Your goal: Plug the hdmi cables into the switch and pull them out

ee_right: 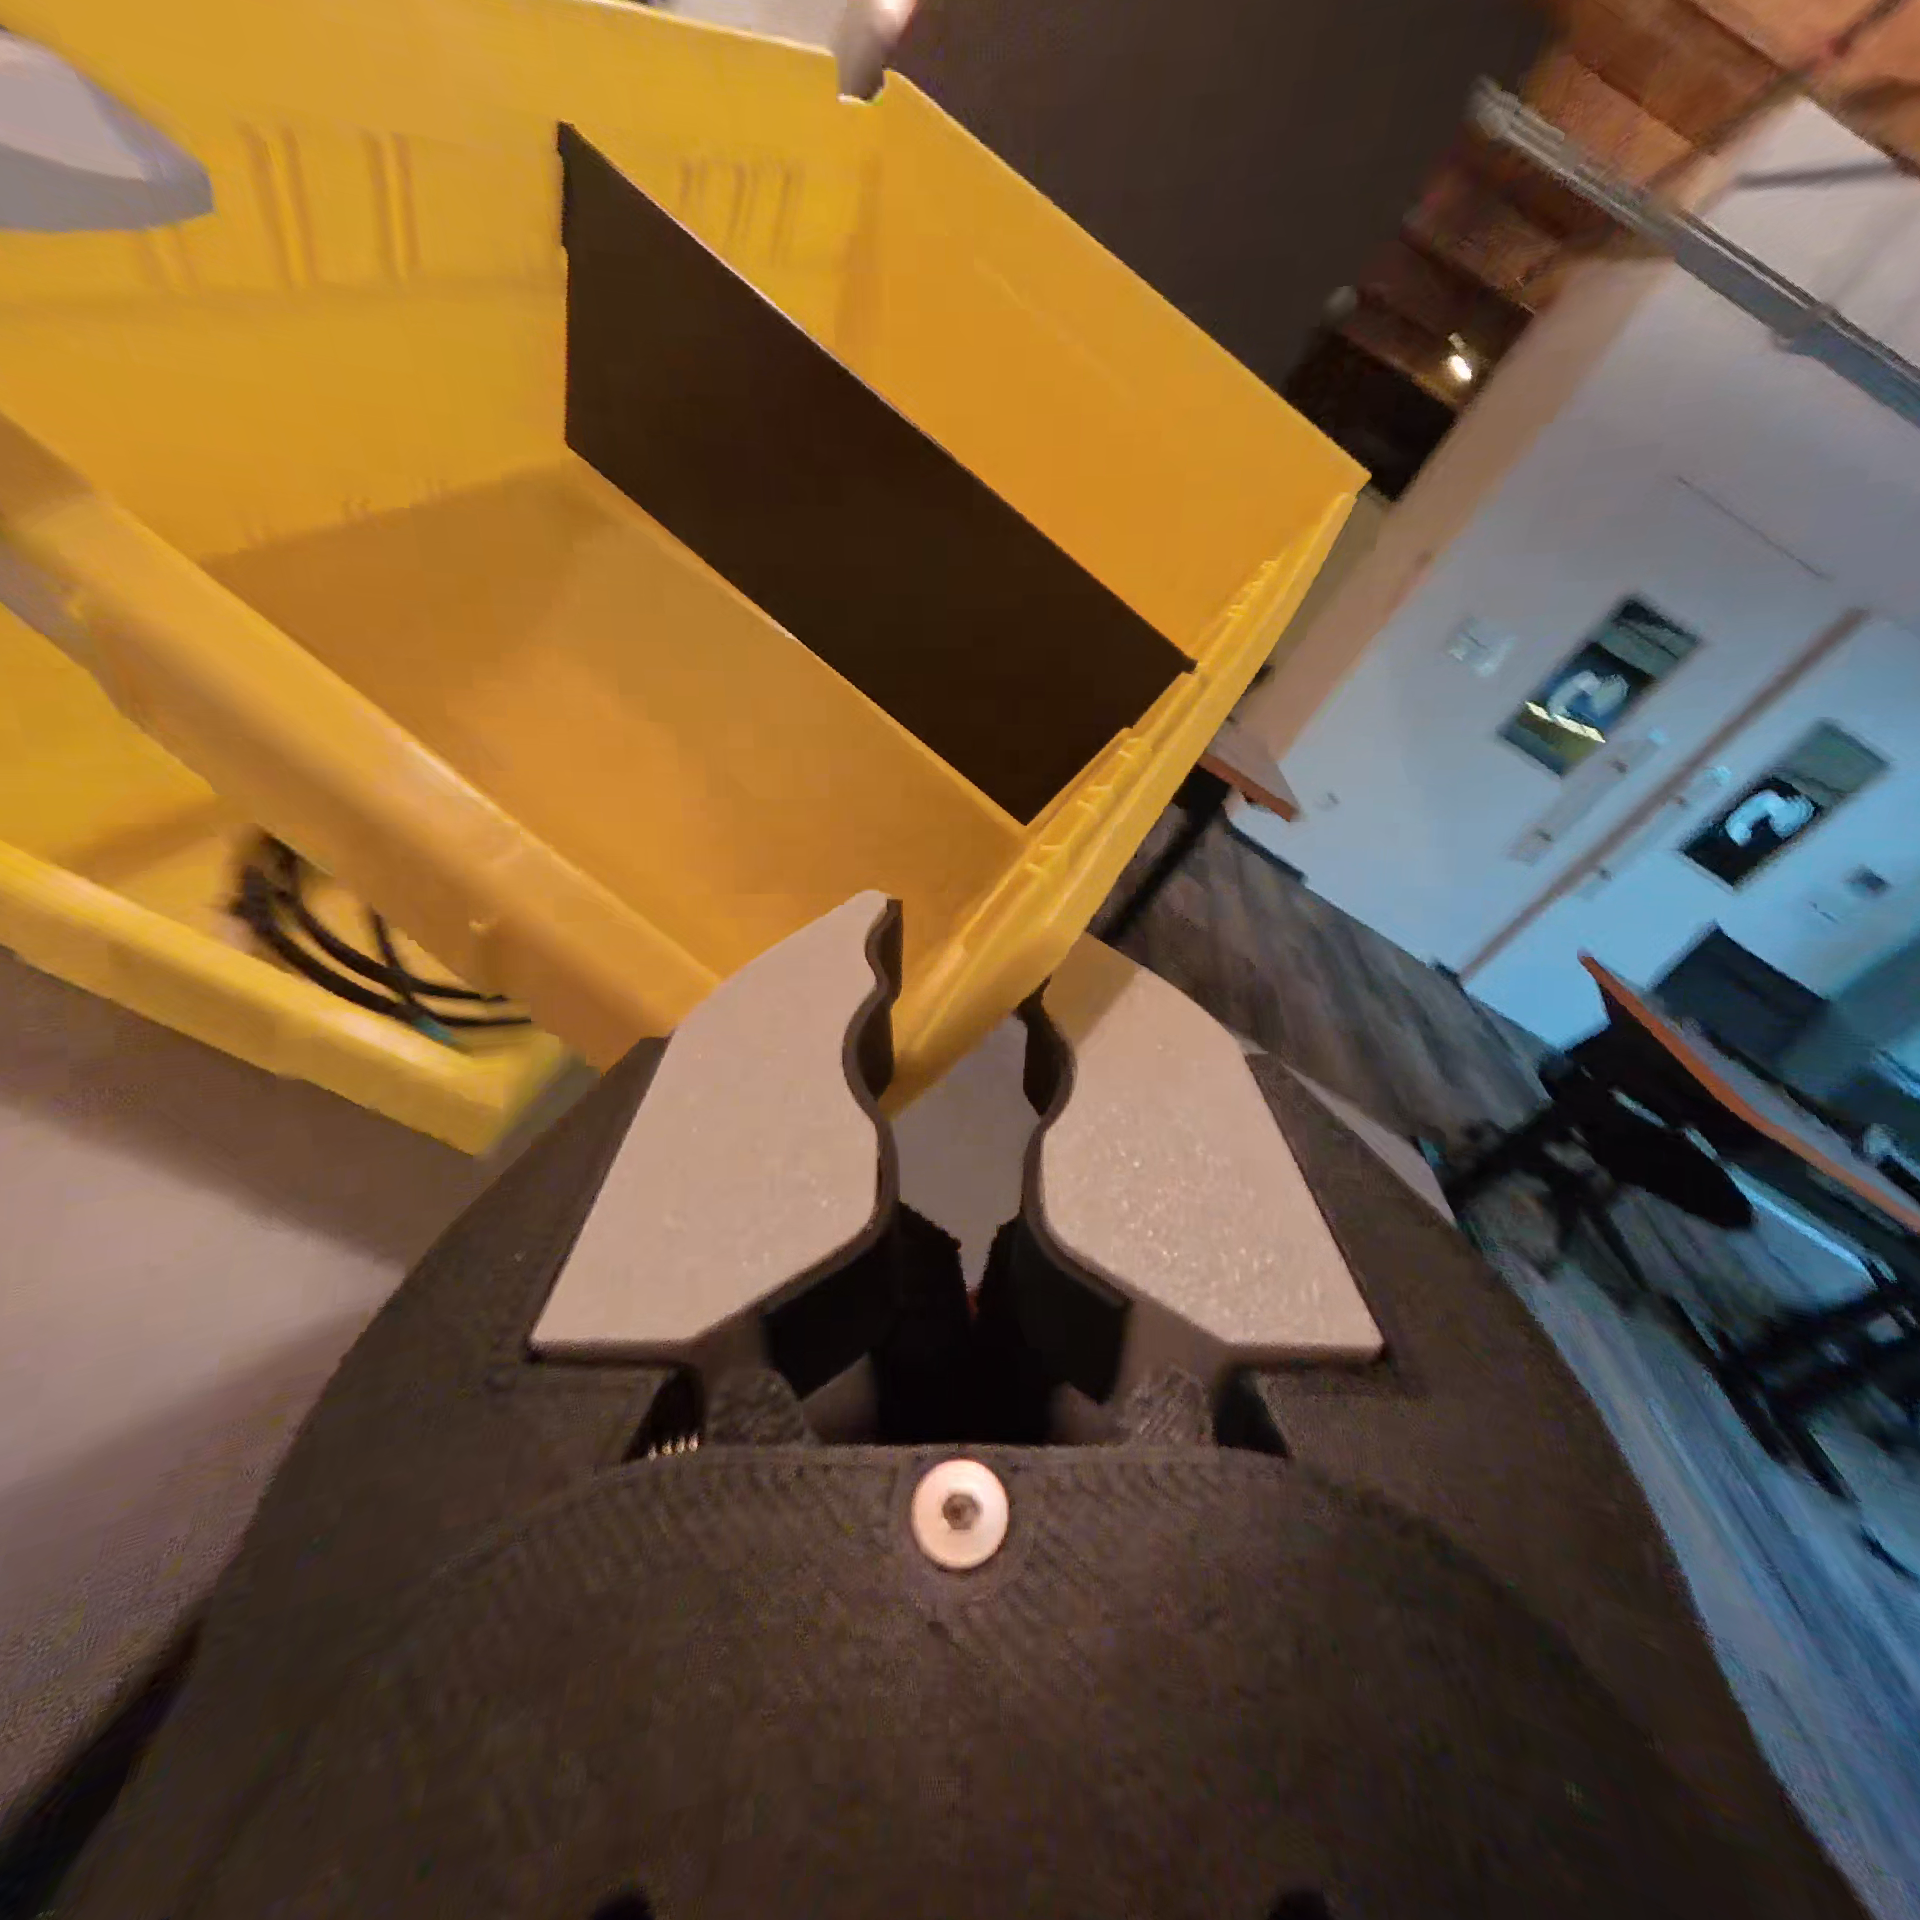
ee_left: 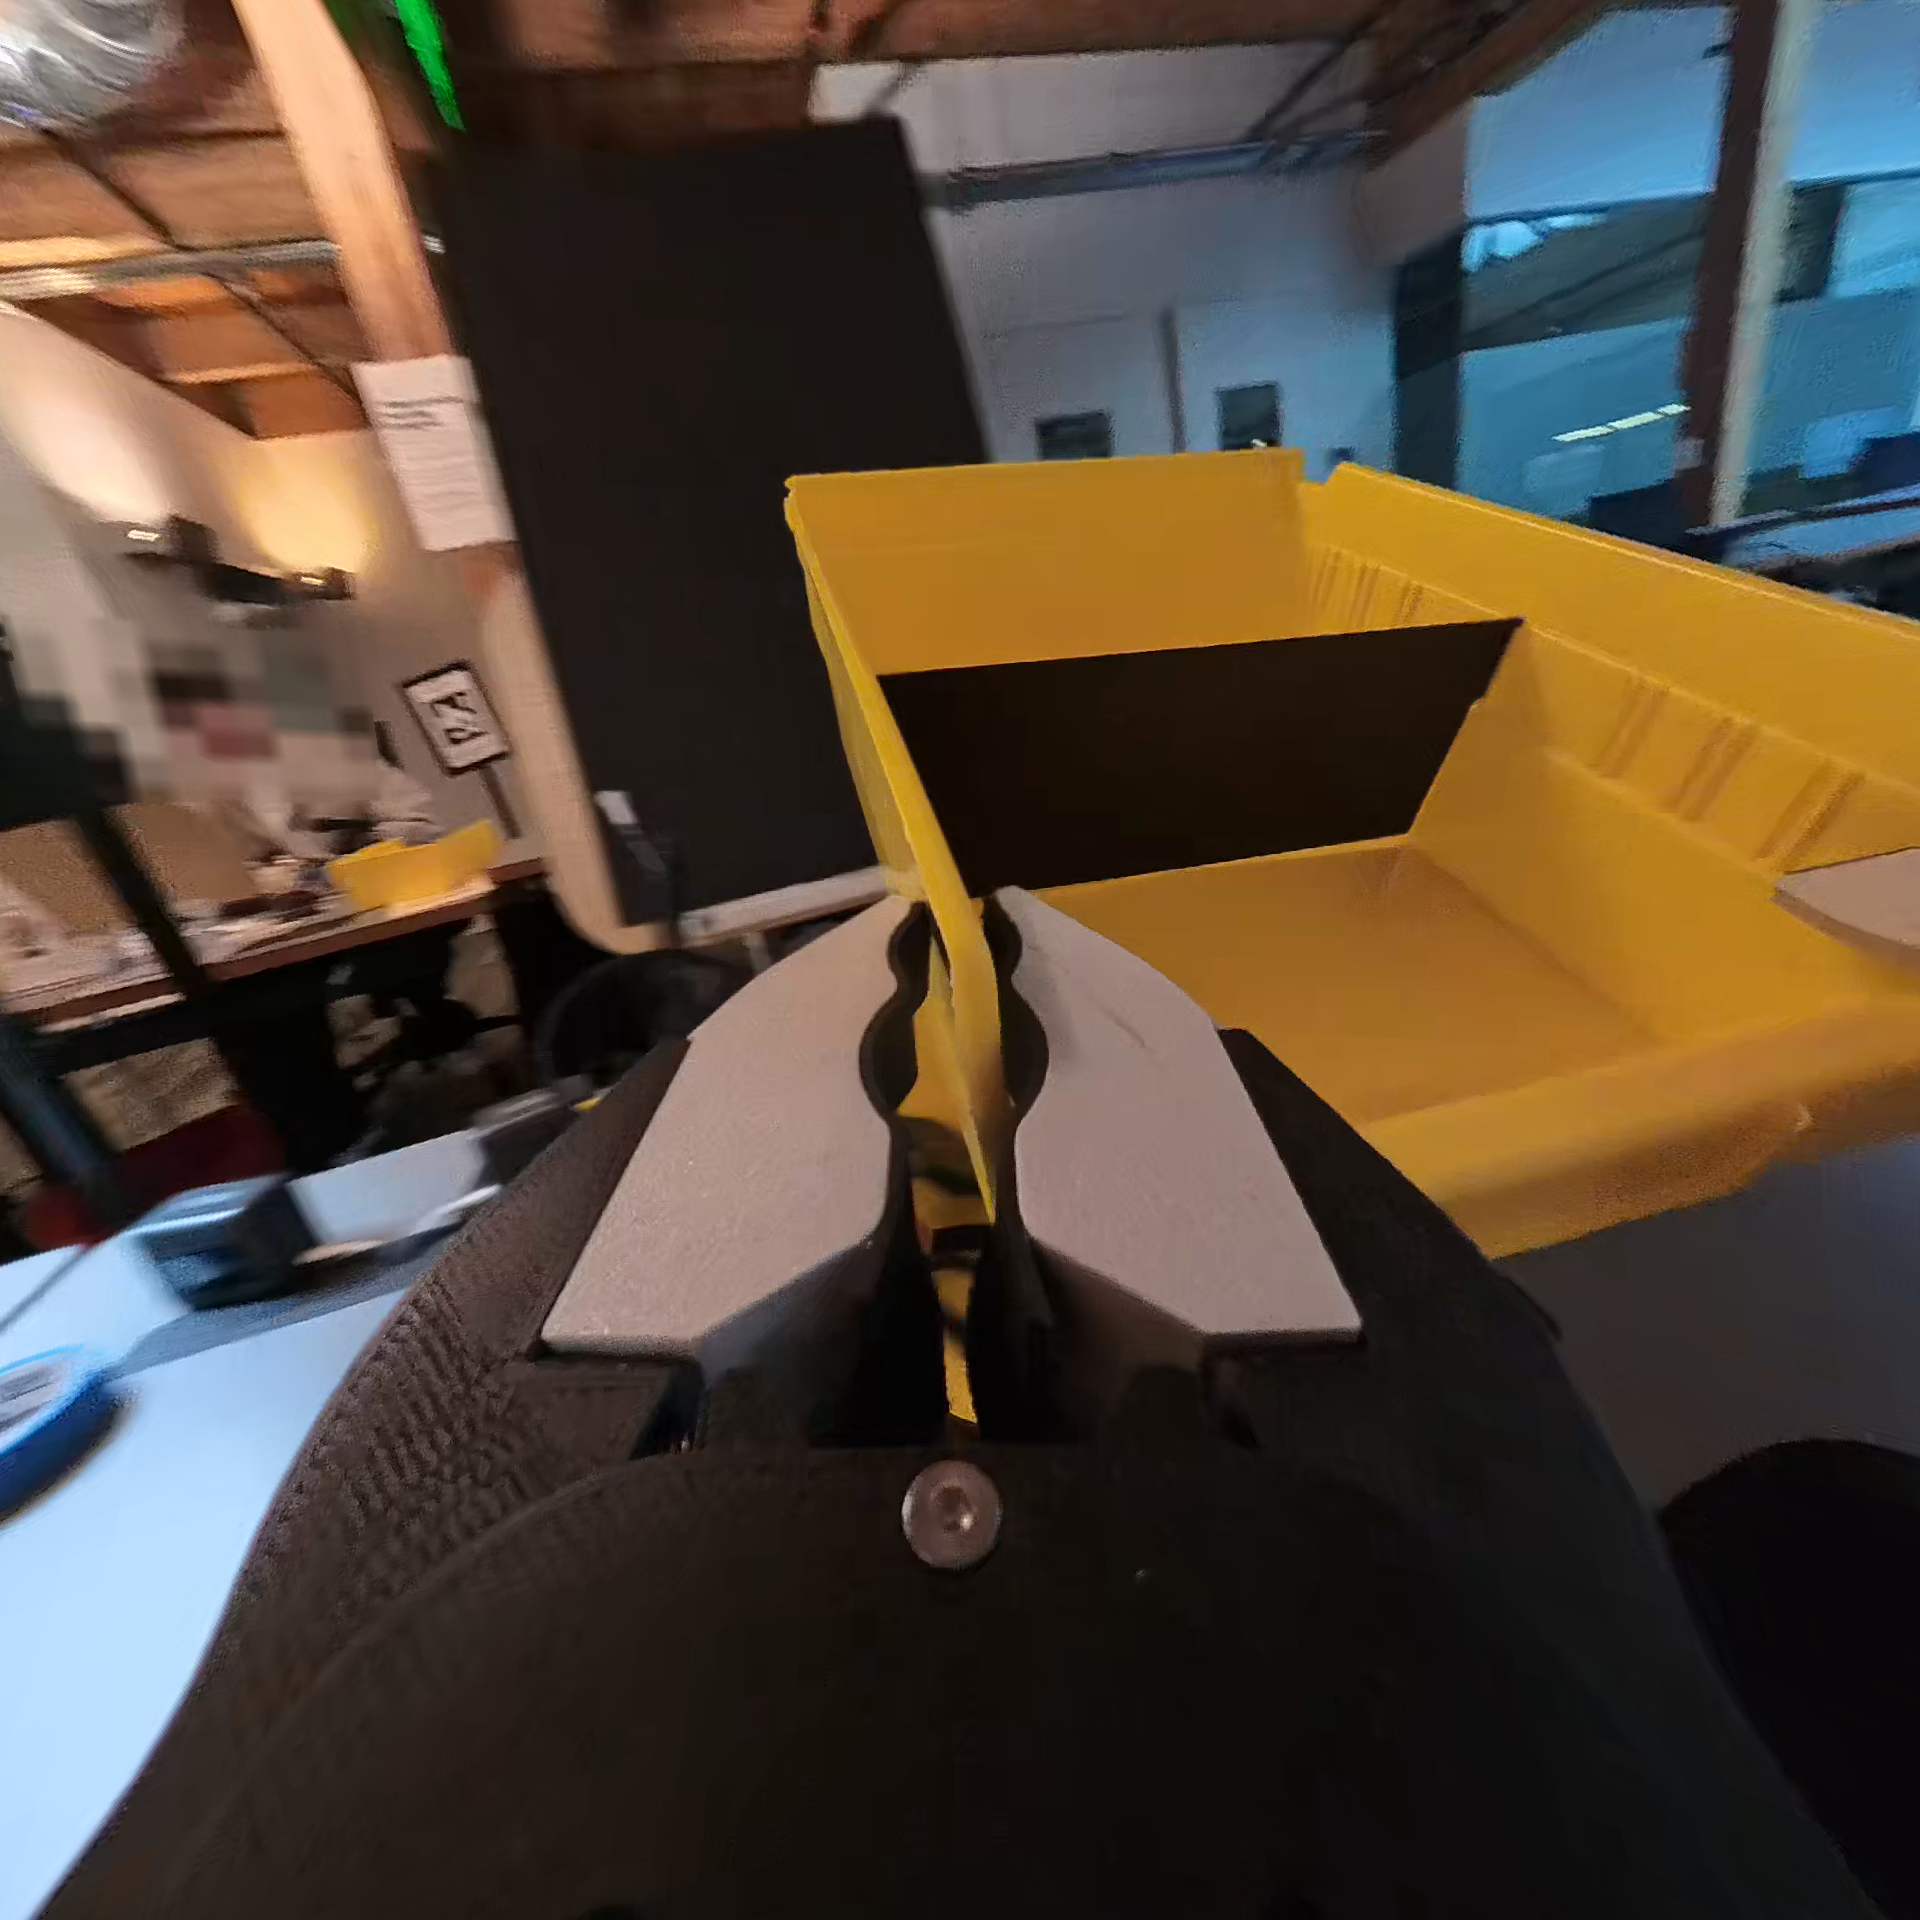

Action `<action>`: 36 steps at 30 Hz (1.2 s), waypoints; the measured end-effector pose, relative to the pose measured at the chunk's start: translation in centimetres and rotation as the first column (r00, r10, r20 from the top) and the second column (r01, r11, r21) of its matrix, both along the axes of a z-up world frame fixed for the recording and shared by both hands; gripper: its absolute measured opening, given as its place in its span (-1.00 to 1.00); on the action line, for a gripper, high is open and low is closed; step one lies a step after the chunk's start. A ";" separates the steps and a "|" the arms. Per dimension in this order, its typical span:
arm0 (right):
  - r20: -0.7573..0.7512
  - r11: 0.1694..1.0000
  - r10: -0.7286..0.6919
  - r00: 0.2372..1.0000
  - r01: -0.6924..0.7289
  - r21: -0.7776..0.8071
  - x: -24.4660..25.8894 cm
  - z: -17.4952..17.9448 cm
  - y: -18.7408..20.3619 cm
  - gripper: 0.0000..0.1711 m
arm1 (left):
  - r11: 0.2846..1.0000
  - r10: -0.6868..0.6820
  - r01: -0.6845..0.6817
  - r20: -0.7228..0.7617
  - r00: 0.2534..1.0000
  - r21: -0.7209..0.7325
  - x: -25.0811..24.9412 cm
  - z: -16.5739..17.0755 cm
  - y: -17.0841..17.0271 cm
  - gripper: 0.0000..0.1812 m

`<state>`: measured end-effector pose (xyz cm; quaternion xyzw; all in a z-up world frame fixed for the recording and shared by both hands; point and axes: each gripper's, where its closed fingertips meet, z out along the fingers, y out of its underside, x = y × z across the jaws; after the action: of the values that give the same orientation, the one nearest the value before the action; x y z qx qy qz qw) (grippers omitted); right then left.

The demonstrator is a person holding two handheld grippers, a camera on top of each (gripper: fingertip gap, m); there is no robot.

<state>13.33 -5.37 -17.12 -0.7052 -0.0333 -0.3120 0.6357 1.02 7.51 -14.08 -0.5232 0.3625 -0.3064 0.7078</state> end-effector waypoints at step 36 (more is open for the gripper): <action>-0.131 0.783 0.198 0.971 -0.237 -0.576 7.2 -14.2 -7.4 -0.25 | 0.919 -0.350 0.316 -0.855 0.383 -0.235 -0.3 -20.4 -0.6 -0.29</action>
<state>20.57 -12.79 -31.34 -0.8679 -0.1887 -0.1885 0.4190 0.76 6.87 -34.51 -0.5328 0.7678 -0.1314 0.3307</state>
